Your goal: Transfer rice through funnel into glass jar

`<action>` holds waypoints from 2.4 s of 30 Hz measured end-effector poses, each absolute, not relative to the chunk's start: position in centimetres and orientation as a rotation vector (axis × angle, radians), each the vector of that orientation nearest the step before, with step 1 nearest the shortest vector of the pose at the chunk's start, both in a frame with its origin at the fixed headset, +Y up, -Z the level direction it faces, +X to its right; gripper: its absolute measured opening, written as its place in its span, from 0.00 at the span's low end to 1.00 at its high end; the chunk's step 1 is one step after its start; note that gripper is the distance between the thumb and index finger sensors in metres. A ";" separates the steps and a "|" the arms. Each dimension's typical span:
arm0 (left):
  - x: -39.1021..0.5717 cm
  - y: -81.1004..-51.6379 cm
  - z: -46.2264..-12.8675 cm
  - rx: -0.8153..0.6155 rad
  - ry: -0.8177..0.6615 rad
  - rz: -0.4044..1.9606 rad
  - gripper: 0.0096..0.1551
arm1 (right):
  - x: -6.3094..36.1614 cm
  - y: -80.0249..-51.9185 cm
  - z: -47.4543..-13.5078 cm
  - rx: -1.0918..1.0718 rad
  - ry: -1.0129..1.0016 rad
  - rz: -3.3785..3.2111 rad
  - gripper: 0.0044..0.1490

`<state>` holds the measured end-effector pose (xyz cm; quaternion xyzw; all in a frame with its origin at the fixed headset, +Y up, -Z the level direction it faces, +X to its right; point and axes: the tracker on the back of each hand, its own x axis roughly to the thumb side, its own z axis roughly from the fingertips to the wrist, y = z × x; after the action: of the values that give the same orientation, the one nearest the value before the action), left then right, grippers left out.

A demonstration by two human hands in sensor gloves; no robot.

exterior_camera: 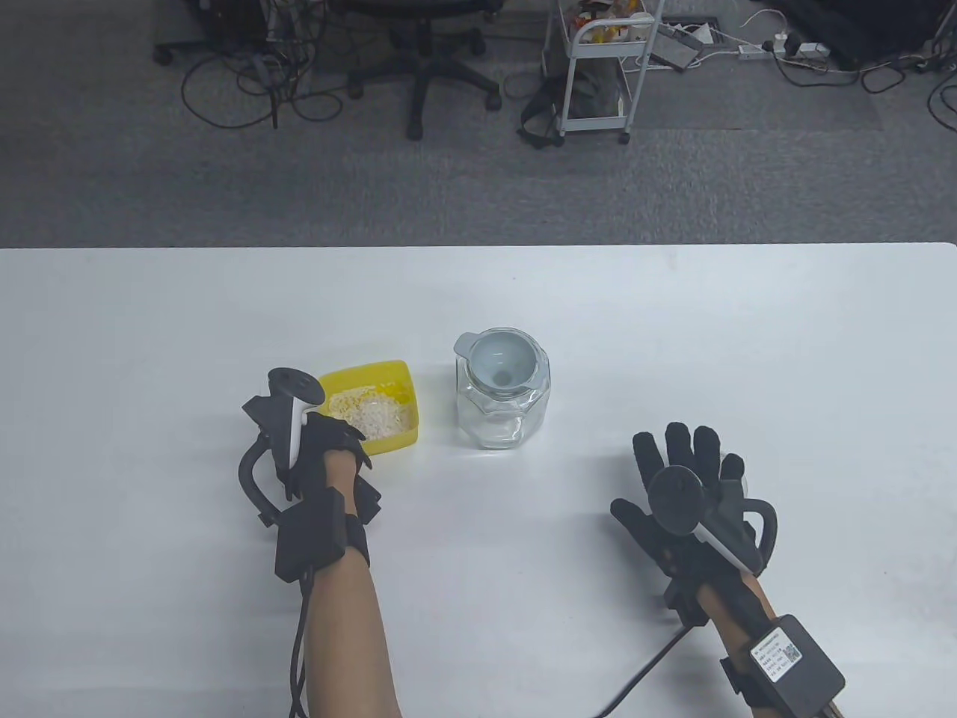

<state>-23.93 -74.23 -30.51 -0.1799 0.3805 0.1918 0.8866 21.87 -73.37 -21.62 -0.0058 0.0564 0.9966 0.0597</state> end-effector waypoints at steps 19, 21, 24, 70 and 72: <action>-25.2 -73.6 -27.9 -0.360 0.499 1.066 0.41 | 22.0 -73.0 -21.4 -0.036 0.153 3.024 0.56; -25.5 -73.0 -27.7 -0.317 0.448 1.116 0.45 | 21.9 -73.0 -21.4 -0.051 0.154 3.041 0.56; -25.8 -72.4 -27.5 -0.272 0.404 1.184 0.52 | 22.0 -72.8 -21.4 -0.052 0.125 3.047 0.56; -16.3 -63.9 -28.1 -0.086 0.051 1.143 0.60 | 22.0 -72.5 -21.4 -0.061 0.131 3.069 0.56; -15.8 -63.5 -28.1 -0.052 0.049 1.105 0.60 | 22.0 -72.5 -21.4 -0.061 0.131 3.070 0.56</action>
<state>-15.81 -63.54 -28.11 -0.0249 0.0232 0.5246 0.8506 21.99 -72.51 -21.44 -0.0198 0.0426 0.9983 0.0343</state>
